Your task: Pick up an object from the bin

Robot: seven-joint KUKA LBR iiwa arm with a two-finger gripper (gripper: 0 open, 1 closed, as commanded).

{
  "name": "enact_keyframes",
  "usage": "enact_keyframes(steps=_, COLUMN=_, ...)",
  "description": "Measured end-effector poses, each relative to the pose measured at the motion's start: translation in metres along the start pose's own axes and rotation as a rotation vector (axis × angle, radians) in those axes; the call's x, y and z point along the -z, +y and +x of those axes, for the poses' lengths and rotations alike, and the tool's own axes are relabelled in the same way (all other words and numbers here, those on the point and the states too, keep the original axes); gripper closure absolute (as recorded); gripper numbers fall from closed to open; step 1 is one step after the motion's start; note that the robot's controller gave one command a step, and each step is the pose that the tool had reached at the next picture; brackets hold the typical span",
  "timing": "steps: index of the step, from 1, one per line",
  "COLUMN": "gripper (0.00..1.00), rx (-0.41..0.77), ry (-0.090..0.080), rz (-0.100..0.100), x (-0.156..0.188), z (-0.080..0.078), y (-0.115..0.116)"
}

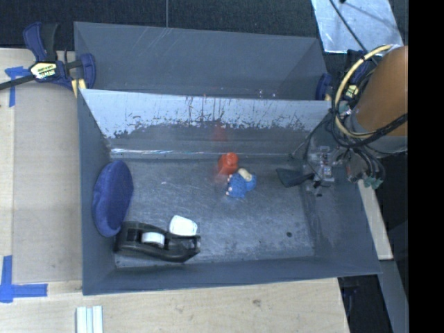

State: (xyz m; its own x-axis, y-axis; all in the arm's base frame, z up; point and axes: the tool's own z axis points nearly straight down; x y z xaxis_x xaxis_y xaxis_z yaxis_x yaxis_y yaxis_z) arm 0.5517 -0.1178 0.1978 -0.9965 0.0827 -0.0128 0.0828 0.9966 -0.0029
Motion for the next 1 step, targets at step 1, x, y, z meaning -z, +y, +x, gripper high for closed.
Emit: enact_keyframes(steps=1, gripper=1.0, rx=0.007, ry=0.002, rz=-0.001, x=0.0503, z=-0.0066, y=-0.0046)
